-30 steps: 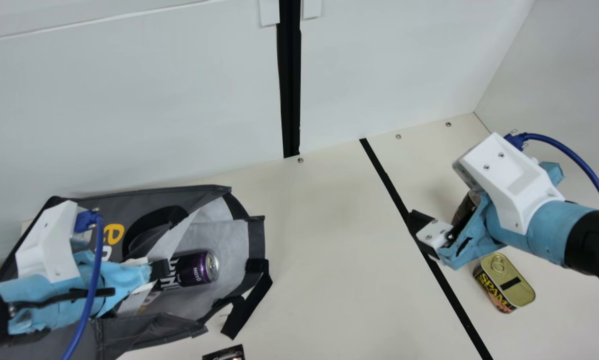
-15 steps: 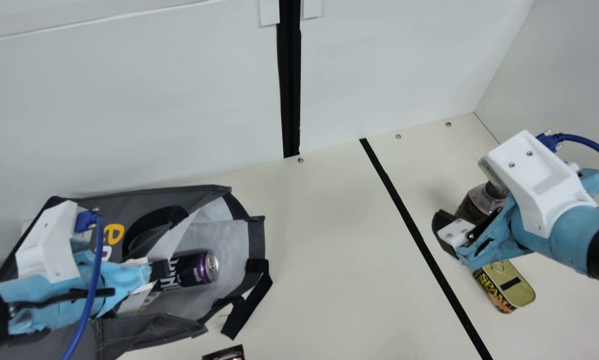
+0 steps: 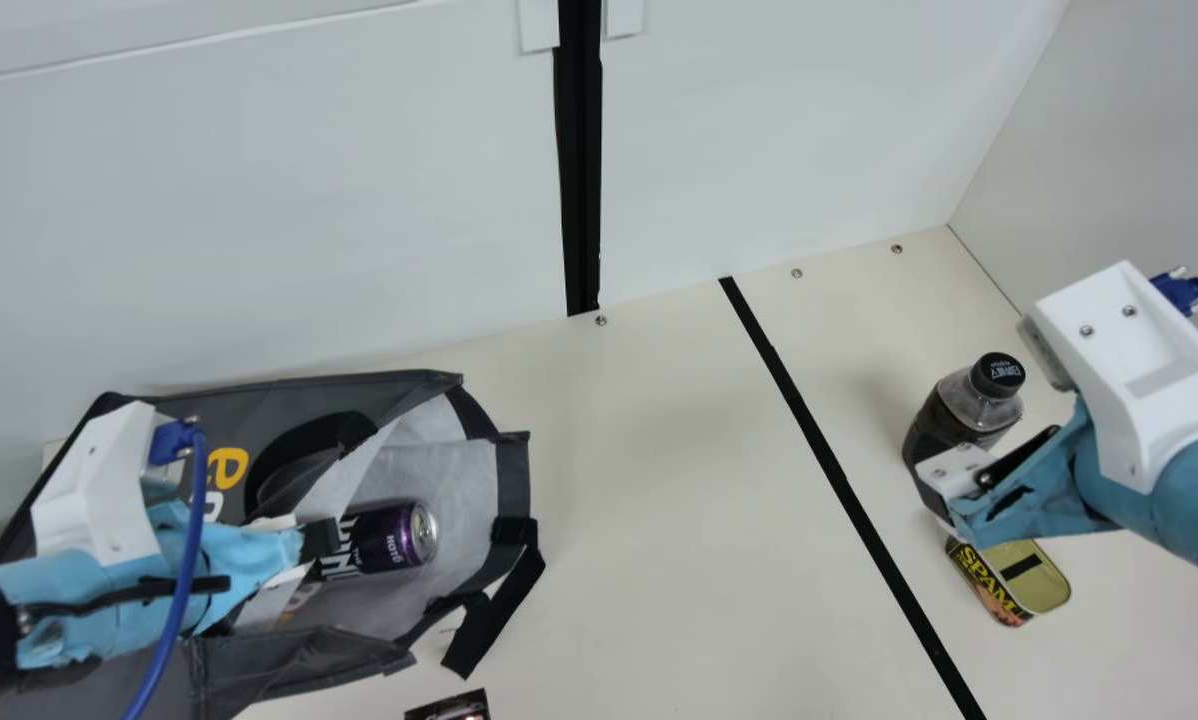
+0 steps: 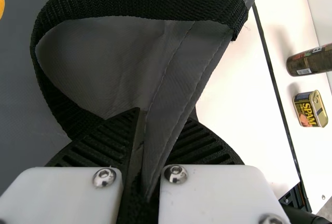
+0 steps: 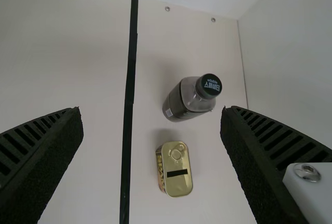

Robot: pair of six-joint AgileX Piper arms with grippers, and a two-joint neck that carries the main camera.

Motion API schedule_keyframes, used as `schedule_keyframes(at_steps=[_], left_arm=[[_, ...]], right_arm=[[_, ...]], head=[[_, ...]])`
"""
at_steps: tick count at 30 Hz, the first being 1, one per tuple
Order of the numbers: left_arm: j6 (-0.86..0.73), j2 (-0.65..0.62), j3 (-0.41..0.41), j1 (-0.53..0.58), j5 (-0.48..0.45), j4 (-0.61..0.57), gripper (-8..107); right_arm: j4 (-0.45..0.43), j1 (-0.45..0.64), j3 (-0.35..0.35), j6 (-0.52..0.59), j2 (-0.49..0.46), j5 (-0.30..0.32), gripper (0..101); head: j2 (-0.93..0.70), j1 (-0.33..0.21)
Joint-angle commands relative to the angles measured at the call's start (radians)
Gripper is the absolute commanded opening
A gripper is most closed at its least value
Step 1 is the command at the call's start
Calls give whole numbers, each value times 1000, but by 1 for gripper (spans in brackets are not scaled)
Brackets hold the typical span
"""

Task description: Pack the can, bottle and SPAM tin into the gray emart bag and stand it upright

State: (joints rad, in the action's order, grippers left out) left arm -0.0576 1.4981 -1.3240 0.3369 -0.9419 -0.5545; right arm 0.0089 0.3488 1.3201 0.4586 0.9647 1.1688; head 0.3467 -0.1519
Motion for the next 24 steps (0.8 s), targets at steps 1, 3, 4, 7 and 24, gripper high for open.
schedule_keyframes(at_steps=[1, 3, 4, 7, 24], left_arm=[[0, 0, 0, 0, 0, 0, -8], [0, 0, 0, 0, 0, 0, -8], [0, 0, 0, 0, 0, 0, -8], [0, 0, 0, 0, 0, 0, -8], [0, 0, 0, 0, 0, 0, -8]], right_arm=[[-21, -3, 3, -21, -4, 12, 95], [-38, -7, 9, -39, -10, 23, 95], [-47, -11, 11, -50, -13, 29, 95], [-70, -16, 20, -77, -23, 48, 95], [-119, 19, -17, -174, -88, 51, 95]], head=[[2, -23], [2, -23], [2, -23], [2, -23], [2, -23]])
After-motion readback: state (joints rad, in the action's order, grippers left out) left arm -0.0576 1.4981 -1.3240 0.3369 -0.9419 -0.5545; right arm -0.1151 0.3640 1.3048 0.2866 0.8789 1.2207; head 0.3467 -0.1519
